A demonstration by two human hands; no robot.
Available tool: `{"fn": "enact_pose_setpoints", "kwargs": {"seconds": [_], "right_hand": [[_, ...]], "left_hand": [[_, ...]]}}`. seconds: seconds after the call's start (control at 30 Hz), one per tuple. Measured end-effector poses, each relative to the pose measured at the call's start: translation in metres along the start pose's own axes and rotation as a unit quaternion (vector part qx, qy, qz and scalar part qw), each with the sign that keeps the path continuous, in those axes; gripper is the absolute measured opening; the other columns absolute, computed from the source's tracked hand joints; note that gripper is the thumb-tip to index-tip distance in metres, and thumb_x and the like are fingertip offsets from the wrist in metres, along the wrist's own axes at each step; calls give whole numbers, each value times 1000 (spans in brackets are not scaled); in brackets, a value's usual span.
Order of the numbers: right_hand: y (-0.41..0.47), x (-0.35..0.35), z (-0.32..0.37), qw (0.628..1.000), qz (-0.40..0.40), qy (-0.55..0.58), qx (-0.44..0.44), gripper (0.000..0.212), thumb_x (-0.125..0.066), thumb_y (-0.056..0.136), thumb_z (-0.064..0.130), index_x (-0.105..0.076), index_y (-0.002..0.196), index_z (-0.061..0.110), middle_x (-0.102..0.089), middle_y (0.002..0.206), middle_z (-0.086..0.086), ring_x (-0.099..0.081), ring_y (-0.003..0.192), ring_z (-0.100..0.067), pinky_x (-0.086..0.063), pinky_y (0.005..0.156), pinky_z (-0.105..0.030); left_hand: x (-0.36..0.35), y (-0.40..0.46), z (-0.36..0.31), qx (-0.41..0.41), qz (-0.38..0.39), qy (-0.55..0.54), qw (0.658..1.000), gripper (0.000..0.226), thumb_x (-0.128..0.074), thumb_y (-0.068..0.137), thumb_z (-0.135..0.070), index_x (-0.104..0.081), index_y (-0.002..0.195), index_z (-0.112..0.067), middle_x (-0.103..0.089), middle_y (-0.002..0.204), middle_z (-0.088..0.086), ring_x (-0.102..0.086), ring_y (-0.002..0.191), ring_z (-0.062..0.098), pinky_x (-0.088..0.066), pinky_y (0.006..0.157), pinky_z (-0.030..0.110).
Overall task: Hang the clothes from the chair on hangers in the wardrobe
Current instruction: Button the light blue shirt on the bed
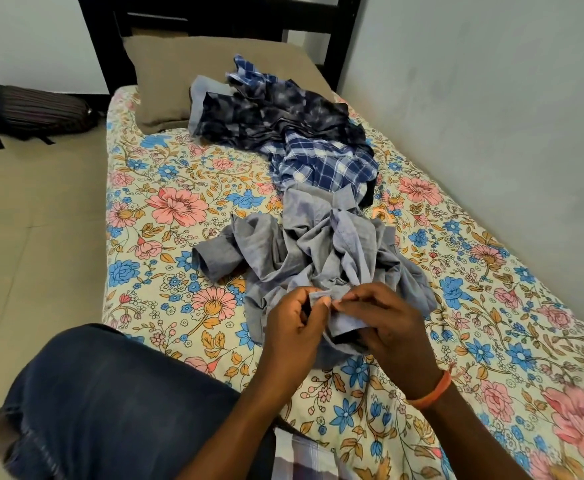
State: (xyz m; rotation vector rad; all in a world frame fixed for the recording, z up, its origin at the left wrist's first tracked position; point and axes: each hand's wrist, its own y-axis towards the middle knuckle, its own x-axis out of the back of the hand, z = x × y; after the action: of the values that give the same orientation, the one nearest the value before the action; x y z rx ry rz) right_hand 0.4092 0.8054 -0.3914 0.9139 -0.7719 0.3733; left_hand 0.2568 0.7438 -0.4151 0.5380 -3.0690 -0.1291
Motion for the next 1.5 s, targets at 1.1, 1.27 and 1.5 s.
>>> {"fn": "enact_pose_setpoints", "kwargs": {"seconds": [1.1, 1.27, 1.5], "right_hand": [[6, 3, -4, 999, 9, -5, 44, 12, -65, 82, 3, -75, 87, 0, -73, 94, -14, -67, 89, -14, -48, 90, -10], [7, -1, -7, 997, 54, -45, 31, 49, -76, 76, -3, -67, 124, 3, -69, 89, -7, -63, 76, -17, -53, 72, -20], [10, -5, 3, 998, 50, -5, -39, 26, -56, 82, 24, -76, 93, 13, -67, 81, 1, -62, 71, -10, -51, 64, -23]], "left_hand": [[13, -3, 1, -69, 57, 92, 992, 7, -66, 94, -26, -69, 97, -20, -69, 80, -3, -65, 66, 13, -54, 56, 32], [13, -1, 7, -182, 53, 267, 945, 14, -56, 98, -23, -63, 107, -15, -63, 99, -1, -59, 87, 15, -46, 72, 27], [16, -4, 9, -291, 13, 387, 875, 21, -54, 92, -19, -64, 109, -13, -66, 99, 4, -65, 72, 22, -54, 57, 32]]}}
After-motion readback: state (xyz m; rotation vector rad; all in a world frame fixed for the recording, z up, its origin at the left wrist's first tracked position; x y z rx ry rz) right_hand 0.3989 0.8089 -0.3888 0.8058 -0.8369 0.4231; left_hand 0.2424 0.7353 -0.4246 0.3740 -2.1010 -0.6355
